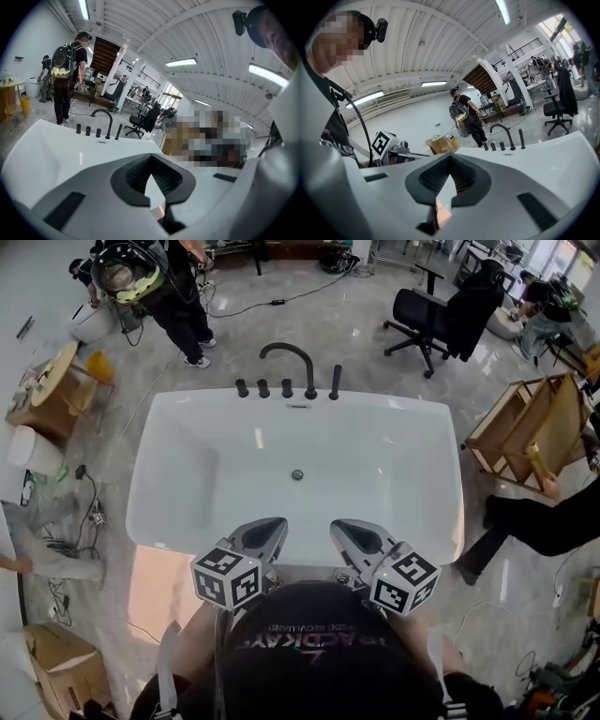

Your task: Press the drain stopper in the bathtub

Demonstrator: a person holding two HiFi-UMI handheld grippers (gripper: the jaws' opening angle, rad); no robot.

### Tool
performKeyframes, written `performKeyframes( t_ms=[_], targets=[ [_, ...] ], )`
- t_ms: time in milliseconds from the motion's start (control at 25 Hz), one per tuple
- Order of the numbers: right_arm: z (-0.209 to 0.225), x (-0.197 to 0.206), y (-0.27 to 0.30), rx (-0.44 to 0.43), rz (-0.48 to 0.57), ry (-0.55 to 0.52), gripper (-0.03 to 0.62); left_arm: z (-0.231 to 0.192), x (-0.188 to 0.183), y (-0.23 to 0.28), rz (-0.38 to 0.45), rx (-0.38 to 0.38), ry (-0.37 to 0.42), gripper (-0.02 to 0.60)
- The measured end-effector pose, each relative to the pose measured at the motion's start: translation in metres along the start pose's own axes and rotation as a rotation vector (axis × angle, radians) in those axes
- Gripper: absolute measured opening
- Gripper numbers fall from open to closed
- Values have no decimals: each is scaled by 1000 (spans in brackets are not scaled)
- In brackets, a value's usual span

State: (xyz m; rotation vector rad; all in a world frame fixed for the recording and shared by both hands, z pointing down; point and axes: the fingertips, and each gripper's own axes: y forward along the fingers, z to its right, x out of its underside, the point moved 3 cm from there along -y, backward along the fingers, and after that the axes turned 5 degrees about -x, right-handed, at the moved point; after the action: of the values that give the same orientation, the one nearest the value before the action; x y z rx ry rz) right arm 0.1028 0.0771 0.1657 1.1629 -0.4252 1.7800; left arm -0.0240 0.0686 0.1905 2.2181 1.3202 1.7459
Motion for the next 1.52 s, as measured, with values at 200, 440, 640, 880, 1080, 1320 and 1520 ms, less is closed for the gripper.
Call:
performKeyframes(
  t_ms=[200,440,640,880,1080,1320,1520],
  targets=[
    [0,-2,0,3,-1,-4,11,0,-4,1,2,1,8,3],
    [1,0,-2,-5,-4,2,11,4,0,4,-7,7,7,3],
    [1,-2,-2,-14,-11,4,11,5,-1,5,-15,1,5,3],
    [-1,-3,-1,-28,-24,-9,11,7,1,7,-33,-5,-1,3],
    [2,-3,-3,-34,-28,-13,11,7,3,10,-36,-17,-9,3],
    [1,-2,2,-40,-33,-6,11,4,4,8,-43,-22,-10,3],
    [2,-1,5,-41,-34,-4,11,2,5,9,-45,-25,-11,3]
  ],
)
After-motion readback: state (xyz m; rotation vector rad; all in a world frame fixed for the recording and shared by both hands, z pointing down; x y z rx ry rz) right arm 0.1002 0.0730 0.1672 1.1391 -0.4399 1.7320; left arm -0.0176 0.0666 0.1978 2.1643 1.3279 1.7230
